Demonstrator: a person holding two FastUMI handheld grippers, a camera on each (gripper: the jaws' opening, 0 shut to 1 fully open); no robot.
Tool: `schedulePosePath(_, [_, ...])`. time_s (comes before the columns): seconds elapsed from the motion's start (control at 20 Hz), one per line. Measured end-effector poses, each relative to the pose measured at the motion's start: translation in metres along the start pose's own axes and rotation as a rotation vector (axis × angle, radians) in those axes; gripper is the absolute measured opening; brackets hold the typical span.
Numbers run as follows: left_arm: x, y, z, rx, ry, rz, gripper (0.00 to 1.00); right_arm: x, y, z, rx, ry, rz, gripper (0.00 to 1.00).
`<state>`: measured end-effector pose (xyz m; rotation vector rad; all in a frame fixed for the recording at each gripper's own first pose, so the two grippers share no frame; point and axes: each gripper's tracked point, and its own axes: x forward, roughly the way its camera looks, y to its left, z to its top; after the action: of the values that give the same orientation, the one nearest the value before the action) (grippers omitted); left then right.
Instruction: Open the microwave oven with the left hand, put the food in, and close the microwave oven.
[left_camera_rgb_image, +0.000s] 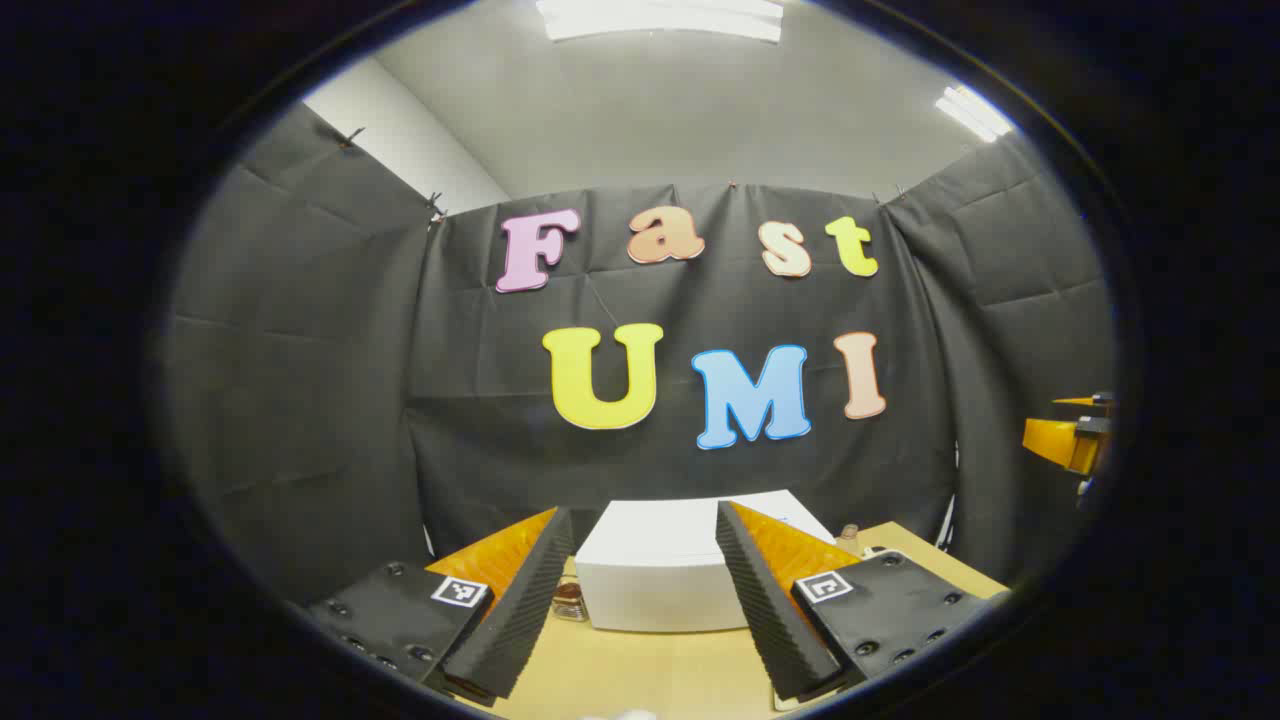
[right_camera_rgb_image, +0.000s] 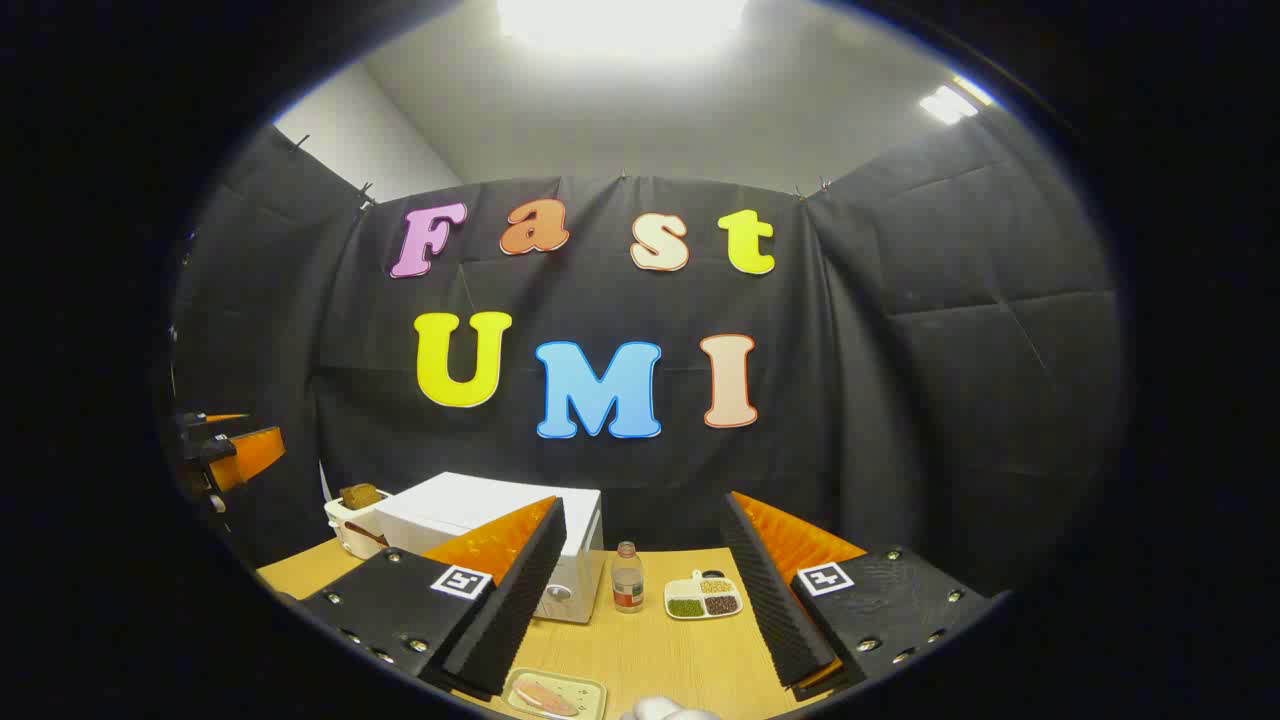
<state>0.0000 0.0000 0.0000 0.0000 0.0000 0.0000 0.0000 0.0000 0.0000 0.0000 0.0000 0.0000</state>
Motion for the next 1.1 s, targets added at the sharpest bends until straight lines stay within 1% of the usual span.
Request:
schedulePosePath(0.35, [0.000,0.002,-0.001,0.016,0.001,-0.014,0.96,0.004,0.002,-0.003,0.007,0.001,-0.012,0.95])
schedulePosePath(0.45, [0.000,0.000,-0.003,0.015,0.003,-0.022,0.97,0.005,0.001,-0.003,0.015,0.001,-0.019,0.95])
schedulePosePath(0.65, [0.003,0.000,-0.002,0.015,0.001,-0.026,0.95,0.009,0.000,-0.003,0.020,0.006,-0.028,0.95])
schedulePosePath(0.8, [0.007,0.001,-0.003,0.027,-0.002,-0.026,0.96,0.011,-0.002,-0.001,0.021,0.002,-0.034,0.95])
schedulePosePath(0.95, [0.019,-0.003,-0.014,0.021,-0.004,-0.025,0.96,0.012,-0.004,0.008,0.030,-0.008,-0.032,0.95])
schedulePosePath(1.1, [0.034,-0.018,-0.046,0.029,0.000,-0.041,0.96,0.010,-0.012,0.020,0.009,-0.016,-0.041,0.95])
